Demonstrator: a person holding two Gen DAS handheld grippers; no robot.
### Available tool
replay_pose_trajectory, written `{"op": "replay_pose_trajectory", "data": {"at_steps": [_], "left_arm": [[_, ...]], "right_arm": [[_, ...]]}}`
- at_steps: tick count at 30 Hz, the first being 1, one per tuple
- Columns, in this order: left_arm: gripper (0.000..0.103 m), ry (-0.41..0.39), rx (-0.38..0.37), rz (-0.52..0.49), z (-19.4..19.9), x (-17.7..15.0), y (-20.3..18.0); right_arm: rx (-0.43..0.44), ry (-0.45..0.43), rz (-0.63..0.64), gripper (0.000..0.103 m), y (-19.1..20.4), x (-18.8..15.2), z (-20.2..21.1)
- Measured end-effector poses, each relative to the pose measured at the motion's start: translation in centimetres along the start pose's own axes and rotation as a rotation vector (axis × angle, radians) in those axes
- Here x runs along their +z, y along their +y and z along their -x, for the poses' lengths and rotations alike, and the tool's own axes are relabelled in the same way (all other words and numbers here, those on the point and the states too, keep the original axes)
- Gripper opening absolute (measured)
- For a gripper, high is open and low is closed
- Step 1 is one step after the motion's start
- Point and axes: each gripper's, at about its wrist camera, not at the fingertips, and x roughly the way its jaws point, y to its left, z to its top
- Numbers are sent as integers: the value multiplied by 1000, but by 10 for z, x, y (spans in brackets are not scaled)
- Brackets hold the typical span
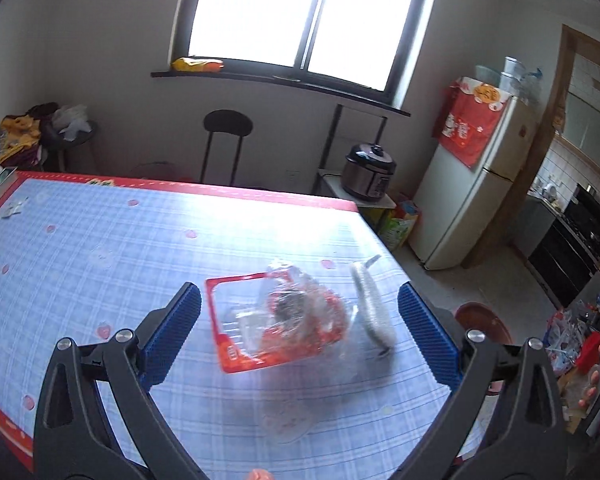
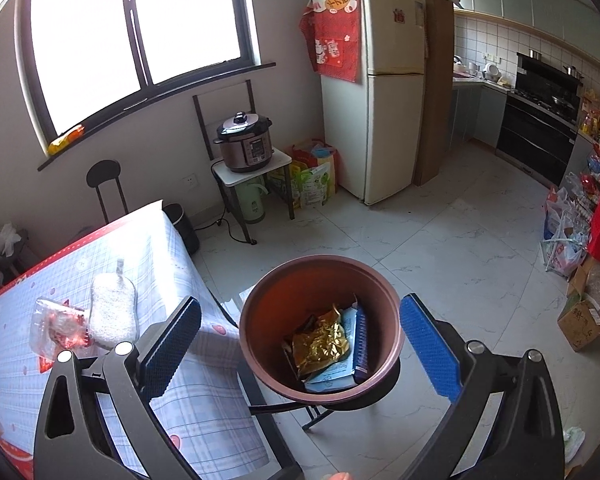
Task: Collect trash
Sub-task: 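Move the left gripper to the clear plastic container and close on it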
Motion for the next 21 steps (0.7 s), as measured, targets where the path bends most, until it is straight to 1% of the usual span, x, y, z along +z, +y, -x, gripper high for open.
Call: {"op": "replay_pose_trajectory", "data": {"at_steps": [4,7,9,13,15,21], "left_arm": [[97,-1,45,78,14,-12,48],[97,-14,61,104,20,-21,70],[97,-1,53,113,20,-25,79],[97,51,-6,125,8,-30,89],[97,78,-31,112,-1,-31,86],[97,144,-142,67,-35,-28,74]], "right_arm": [[25,15,44,97,36,-1,-2],[43,30,84,97,65,-3,-5],[55,40,107,97,84,-6,-8],[75,73,154,97,120,-12,-17],[88,88,163,97,135,-16,-21],[123,127,154,97,171,-27,-30]]}}
